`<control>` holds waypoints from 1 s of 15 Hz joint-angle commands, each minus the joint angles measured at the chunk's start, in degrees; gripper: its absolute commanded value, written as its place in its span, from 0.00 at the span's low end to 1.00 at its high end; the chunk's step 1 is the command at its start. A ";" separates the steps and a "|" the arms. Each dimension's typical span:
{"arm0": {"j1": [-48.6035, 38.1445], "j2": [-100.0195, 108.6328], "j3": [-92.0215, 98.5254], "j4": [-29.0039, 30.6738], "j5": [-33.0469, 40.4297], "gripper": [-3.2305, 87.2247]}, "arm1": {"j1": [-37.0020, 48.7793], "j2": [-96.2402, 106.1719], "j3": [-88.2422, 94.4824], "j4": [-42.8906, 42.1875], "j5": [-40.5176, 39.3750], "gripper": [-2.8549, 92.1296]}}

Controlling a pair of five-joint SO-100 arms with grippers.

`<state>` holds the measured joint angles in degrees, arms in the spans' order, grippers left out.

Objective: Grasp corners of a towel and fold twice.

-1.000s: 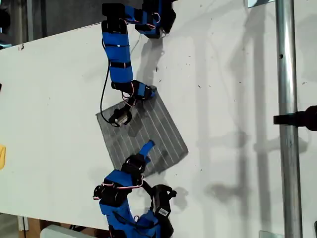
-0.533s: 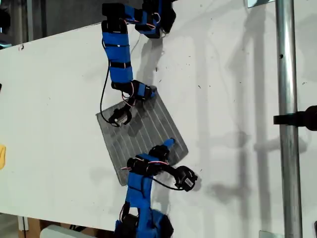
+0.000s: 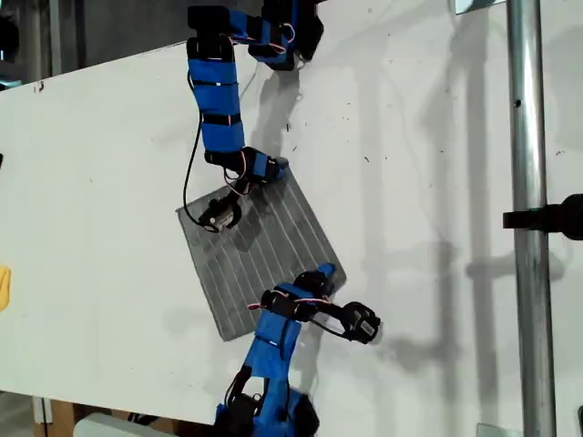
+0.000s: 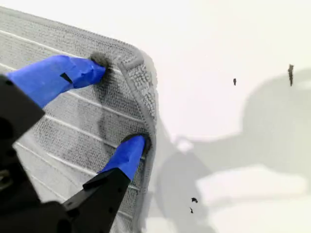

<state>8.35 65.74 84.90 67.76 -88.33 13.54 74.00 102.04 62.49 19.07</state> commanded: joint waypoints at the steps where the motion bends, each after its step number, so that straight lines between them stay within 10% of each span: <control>1: -0.53 0.44 -0.62 -2.11 0.53 0.27 | -0.44 -0.35 -0.18 0.18 0.70 0.03; 4: -0.97 -0.88 -0.88 -3.52 1.76 0.01 | -0.53 -0.35 -0.18 0.18 0.97 0.03; 10: 0.53 4.83 0.44 -4.31 4.39 0.00 | -2.02 6.06 0.62 2.37 7.21 0.03; 15: 10.90 17.14 -1.14 -4.13 10.11 0.00 | -21.80 22.59 -5.01 14.50 28.21 0.03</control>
<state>14.94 76.90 85.61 64.34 -78.84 -2.99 90.53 101.43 74.18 42.28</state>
